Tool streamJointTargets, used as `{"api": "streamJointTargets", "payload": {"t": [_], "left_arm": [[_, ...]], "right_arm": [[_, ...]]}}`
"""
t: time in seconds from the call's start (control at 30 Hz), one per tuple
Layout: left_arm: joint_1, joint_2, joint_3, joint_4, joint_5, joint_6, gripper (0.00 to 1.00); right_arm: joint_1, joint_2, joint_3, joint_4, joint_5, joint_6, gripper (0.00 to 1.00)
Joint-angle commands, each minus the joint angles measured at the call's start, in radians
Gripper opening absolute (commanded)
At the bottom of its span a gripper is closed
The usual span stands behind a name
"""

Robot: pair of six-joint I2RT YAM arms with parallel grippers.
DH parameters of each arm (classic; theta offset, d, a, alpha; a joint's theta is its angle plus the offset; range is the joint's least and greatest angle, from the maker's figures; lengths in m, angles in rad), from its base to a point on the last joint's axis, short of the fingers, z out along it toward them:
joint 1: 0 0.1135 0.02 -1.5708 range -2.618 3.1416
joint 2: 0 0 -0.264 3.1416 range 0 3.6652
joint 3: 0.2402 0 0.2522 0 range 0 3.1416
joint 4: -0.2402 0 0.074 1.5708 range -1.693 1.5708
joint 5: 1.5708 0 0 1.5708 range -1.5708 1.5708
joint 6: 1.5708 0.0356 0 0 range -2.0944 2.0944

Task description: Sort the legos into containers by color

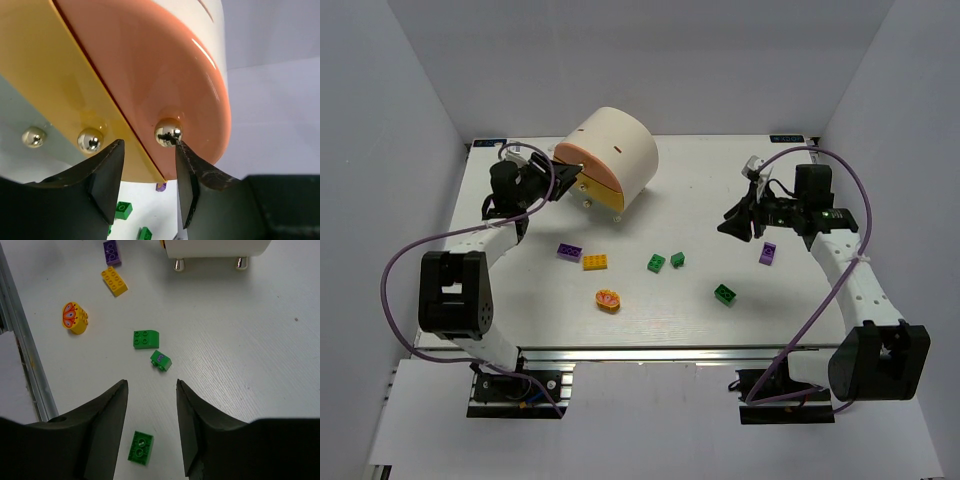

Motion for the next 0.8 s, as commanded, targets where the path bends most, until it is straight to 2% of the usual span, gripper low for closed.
{"api": "streamJointTargets", "payload": {"t": [0.0, 0.37, 0.47, 0.6, 0.77], "left_arm": [[0.010, 0.028, 0.047, 0.105, 0.068, -0.047, 0.55], [0.019, 0.141, 0.144, 0.148, 0.141, -0.077, 0.50], [0.019, 0.151, 0.147, 0.155, 0.149, -0.080, 0.43], [0.019, 0.156, 0.132, 0.182, 0.152, -0.105, 0.24], [0.040, 0.090, 0.081, 0.191, 0.164, -0.113, 0.17]], "right_arm": [[0.009, 0.004, -0.008, 0.031, -0.006, -0.019, 0.49], [0.022, 0.028, -0.006, 0.013, 0.012, -0.062, 0.49], [0.020, 0.028, -0.009, 0.010, 0.017, -0.067, 0.48], [0.023, 0.029, -0.006, 0.007, 0.023, -0.076, 0.48], [0.028, 0.028, 0.003, -0.016, 0.040, -0.105, 0.48]]}}
